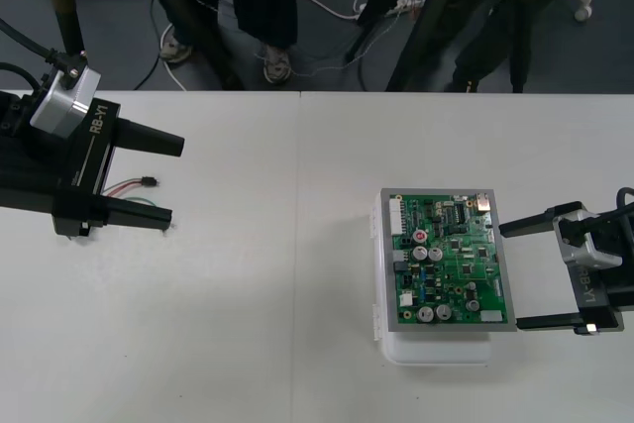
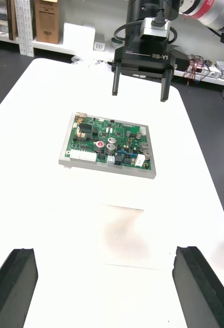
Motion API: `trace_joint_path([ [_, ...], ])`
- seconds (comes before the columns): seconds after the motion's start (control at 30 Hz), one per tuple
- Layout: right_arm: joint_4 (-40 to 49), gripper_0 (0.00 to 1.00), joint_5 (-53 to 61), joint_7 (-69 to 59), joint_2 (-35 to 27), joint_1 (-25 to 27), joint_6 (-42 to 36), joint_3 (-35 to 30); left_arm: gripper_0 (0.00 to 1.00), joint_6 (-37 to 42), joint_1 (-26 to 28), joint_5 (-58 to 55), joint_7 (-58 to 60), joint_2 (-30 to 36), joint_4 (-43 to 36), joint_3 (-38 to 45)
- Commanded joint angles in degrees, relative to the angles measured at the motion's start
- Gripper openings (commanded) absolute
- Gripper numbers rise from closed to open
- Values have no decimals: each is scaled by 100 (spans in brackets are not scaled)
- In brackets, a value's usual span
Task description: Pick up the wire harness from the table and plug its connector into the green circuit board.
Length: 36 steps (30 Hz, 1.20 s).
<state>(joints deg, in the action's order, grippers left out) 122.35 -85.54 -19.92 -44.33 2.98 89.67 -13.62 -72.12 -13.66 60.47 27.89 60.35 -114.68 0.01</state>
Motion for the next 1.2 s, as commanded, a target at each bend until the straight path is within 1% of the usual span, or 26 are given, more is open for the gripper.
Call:
trace_joint_path([
  [0.03,44,100,46,208,-23,53,25,-159,78,233,-189,-52,-328,-85,-11,16],
  [0.47,44,100,46,208,-23,53,25,-159,78,233,-189,-52,-328,-85,-11,16],
  [0.5,-79,100,-33,217,135,290,33,44,78,233,-189,-52,-328,-85,-11,16],
  [0.87,-132,100,11,164,214,282,33,17,79,233,-189,-52,-328,-85,-11,16],
  [0.9,-123,100,20,155,214,282,33,8,78,180,-14,27,-328,-137,25,-80],
  [1.0,-132,100,160,173,214,282,33,-53,78,180,-5,62,-319,-164,25,8],
  [1.2,-132,100,811,147,100,299,33,-282,79,180,4,264,-284,-164,16,219],
])
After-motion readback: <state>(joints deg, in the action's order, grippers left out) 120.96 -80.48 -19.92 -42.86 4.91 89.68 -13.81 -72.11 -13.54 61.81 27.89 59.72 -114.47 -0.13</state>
